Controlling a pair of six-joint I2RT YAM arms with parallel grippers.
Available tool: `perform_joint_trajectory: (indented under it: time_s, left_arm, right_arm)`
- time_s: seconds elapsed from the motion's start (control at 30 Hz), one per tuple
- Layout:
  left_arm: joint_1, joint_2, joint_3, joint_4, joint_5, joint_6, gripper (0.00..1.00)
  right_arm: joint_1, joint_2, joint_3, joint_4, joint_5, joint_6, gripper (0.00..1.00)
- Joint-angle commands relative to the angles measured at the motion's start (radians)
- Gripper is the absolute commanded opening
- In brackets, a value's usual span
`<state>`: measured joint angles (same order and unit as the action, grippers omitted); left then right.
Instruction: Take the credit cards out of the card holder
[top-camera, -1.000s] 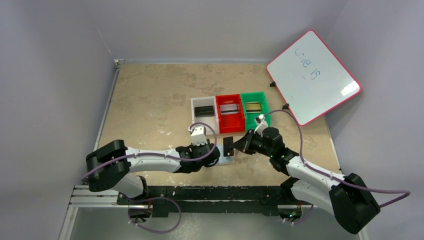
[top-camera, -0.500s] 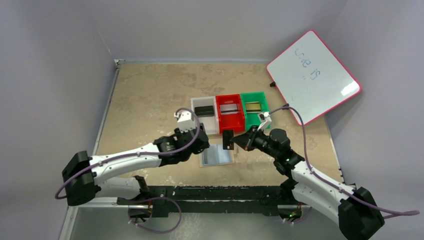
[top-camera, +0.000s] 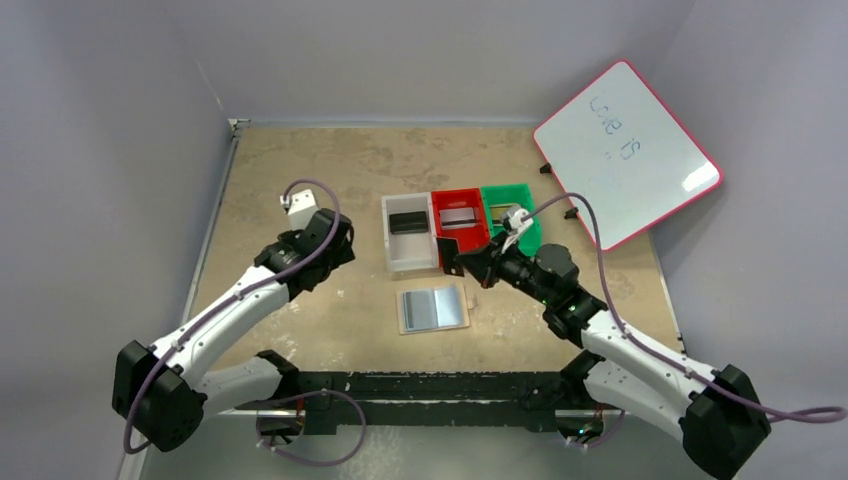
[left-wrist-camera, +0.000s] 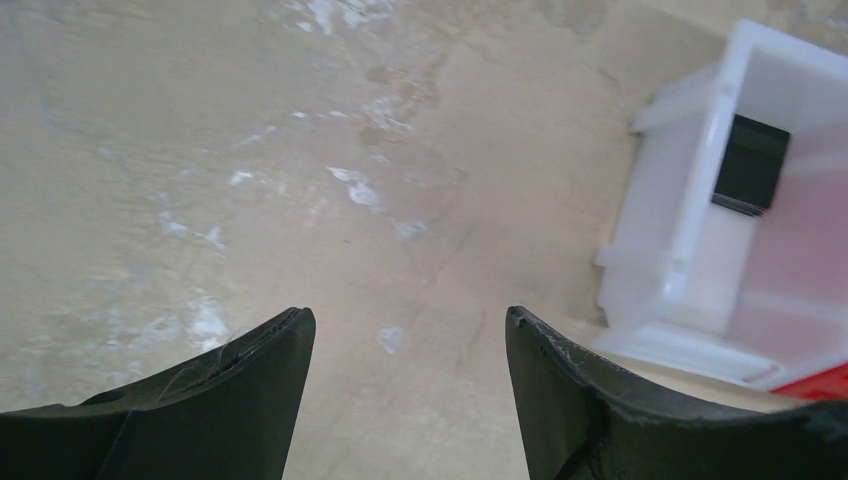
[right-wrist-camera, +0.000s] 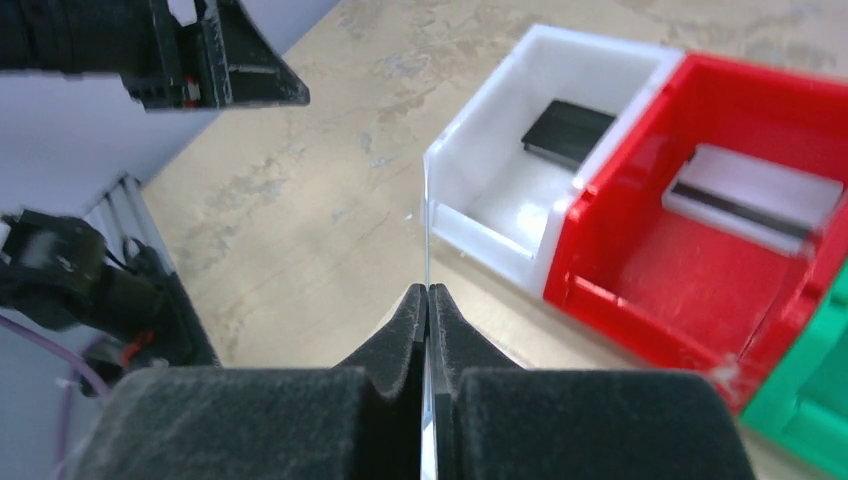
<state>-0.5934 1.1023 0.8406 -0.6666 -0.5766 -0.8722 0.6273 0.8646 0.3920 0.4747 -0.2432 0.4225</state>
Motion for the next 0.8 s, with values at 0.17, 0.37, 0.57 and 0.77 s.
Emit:
perform_joint_trajectory:
  time_s: [0.17, 0.37, 0.57, 0.77]
  left_arm:
    - [0.047, -0.08, 0.015, -0.084, -0.163, 0.149, 0.72]
    - [0.047, -0.143, 0.026, -0.086, -0.232, 0.146, 0.72]
    - [0.047, -0.19, 0.035, -0.119, -0.298, 0.115, 0.72]
    - [0.047, -0.23, 0.038, -0.14, -0.329, 0.095, 0.72]
  right_arm:
    - [0.175, 0.204, 0.214, 0.029, 0.186, -0.57, 0.0]
    - [0.178, 0.416, 0.369, -0.017, 0.25, -0.792, 0.0]
    - [0.182, 0.581, 0.52, -0.108, 0.257, -0.952, 0.0]
    - [0.184, 0.702, 0.645, -0.187, 0.272, -1.042, 0.0]
